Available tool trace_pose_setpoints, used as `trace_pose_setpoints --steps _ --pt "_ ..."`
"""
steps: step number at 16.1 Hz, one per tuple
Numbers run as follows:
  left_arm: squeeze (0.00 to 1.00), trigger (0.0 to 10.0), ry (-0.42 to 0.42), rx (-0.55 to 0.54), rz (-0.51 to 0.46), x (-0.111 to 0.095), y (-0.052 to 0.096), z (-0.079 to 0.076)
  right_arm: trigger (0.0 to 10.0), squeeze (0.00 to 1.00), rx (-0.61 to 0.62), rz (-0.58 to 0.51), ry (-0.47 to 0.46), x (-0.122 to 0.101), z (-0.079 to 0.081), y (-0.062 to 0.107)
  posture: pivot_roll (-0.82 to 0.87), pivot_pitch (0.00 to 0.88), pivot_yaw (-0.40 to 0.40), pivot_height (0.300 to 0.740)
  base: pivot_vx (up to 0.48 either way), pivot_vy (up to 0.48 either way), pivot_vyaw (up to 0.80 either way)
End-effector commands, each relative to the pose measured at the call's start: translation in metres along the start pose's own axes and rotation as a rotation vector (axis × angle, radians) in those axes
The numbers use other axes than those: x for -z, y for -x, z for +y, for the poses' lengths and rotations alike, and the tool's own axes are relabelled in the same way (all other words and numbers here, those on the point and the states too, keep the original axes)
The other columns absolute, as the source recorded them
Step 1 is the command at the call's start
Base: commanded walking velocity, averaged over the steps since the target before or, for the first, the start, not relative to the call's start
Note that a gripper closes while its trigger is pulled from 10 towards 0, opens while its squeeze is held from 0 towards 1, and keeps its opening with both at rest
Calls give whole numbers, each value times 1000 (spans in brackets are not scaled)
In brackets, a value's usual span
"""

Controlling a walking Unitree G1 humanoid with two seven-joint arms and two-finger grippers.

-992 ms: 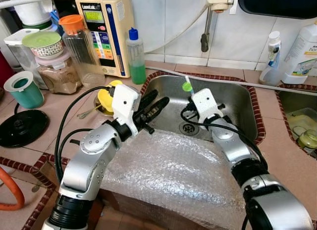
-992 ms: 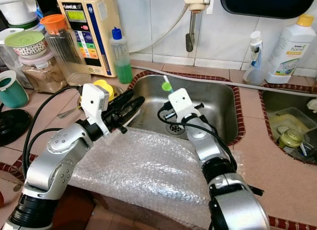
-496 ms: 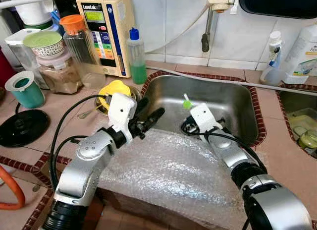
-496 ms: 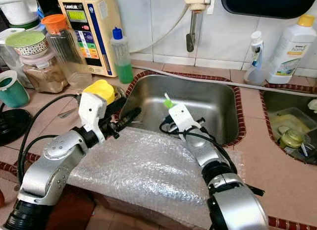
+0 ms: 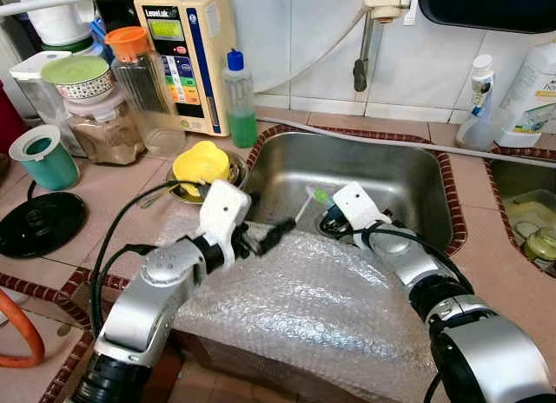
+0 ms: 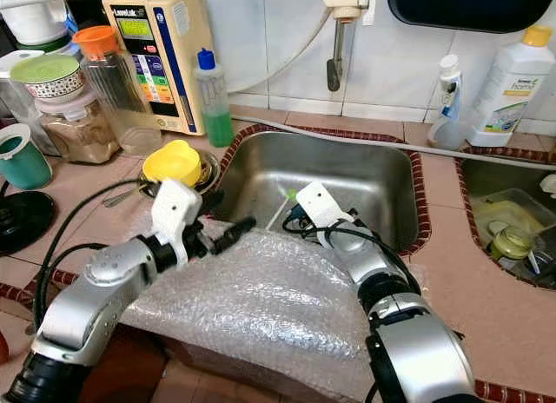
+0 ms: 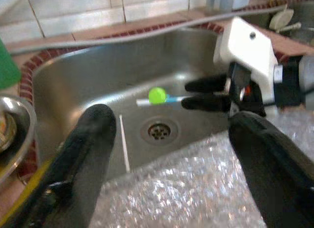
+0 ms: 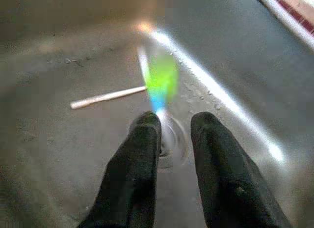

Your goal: Kitchen organization

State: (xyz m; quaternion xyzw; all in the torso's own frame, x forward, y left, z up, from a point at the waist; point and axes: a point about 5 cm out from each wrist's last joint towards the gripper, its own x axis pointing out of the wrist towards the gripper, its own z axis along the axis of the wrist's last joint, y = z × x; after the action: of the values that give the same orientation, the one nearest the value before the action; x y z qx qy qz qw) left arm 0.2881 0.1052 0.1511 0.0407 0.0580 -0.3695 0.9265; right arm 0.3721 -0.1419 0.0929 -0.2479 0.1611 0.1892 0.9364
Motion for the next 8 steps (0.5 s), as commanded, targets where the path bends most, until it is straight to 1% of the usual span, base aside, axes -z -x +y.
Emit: trace_pose_setpoints --steps 1,2,4,5,6,7,8 --pt "1000 10000 -20 6 13 -1 2 0 10000 1000 -40 71 -43 15 7 1 150 0 84 740 0 0 0" --pt "1000 10000 -24 2 20 1 2 0 10000 1000 -45 69 -89 14 6 1 150 0 84 740 0 0 0" --pt "1000 10000 -25 -27 15 0 3 3 10000 1000 -24 9 -196 5 1 1 152 0 82 740 0 0 0" --pt "1000 10000 -28 -47 11 0 3 6 10000 1000 -20 -25 -268 0 -1 0 152 0 82 740 0 0 0" --pt "1000 10000 -30 -62 7 -1 3 8 10000 1000 -14 -56 -308 -3 -2 0 152 0 82 740 0 0 0" --pt "1000 10000 -35 -107 -5 -2 3 14 10000 1000 -1 -149 -406 -13 -4 1 147 0 86 740 0 0 0" --pt "1000 10000 -42 -148 -17 -4 3 19 10000 1000 -5 -230 -472 -22 -2 3 139 0 90 740 0 0 0"
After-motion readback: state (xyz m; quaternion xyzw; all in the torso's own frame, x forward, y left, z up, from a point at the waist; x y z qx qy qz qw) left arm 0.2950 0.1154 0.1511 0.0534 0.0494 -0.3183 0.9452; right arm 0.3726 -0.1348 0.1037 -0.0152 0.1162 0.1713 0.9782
